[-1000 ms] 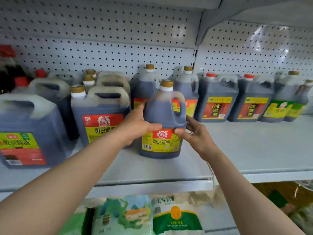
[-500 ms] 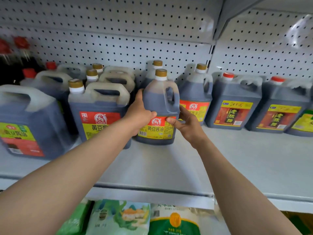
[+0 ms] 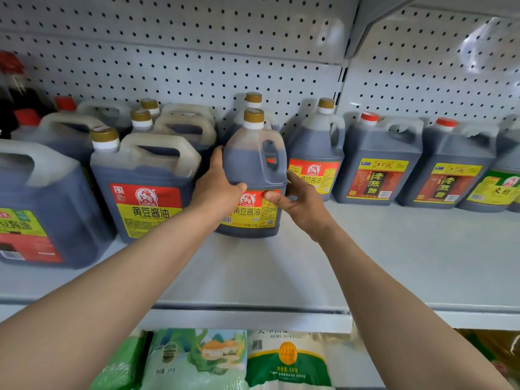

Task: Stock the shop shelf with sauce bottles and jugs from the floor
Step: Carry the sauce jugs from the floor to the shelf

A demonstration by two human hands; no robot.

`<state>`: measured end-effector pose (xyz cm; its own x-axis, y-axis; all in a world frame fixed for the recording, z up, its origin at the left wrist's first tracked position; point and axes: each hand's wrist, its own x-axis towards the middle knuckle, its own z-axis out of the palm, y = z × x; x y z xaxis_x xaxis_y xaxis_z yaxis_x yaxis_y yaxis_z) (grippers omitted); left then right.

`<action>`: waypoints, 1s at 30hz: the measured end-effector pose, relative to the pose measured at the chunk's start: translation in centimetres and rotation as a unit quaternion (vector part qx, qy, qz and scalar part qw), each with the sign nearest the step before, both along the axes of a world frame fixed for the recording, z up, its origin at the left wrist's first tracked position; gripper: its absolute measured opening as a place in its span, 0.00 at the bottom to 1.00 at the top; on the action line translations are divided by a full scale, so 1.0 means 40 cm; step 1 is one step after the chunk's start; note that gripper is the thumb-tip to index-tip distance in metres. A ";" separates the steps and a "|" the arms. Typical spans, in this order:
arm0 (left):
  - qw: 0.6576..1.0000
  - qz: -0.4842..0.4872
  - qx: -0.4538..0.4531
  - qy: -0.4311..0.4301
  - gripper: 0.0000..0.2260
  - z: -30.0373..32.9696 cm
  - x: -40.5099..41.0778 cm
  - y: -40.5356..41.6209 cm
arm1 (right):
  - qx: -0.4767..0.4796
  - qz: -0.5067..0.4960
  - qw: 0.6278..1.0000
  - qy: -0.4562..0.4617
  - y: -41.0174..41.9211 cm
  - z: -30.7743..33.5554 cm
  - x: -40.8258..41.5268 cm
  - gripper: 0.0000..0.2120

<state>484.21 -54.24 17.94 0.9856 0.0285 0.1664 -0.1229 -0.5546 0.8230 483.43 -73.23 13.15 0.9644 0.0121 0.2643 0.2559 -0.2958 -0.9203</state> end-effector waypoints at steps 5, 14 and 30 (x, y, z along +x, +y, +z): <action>1.000 0.011 0.020 0.004 0.38 -0.007 -0.004 -0.001 | -0.010 -0.007 1.000 0.012 0.007 -0.003 0.000 0.25; 0.999 -0.010 0.040 0.006 0.39 -0.010 -0.012 -0.005 | -0.061 -0.078 0.994 0.045 0.051 0.034 -0.053 0.24; 0.970 -0.229 -0.031 -0.080 0.37 -0.059 -0.253 0.014 | -0.243 -0.406 0.861 0.186 0.161 0.109 -0.524 0.28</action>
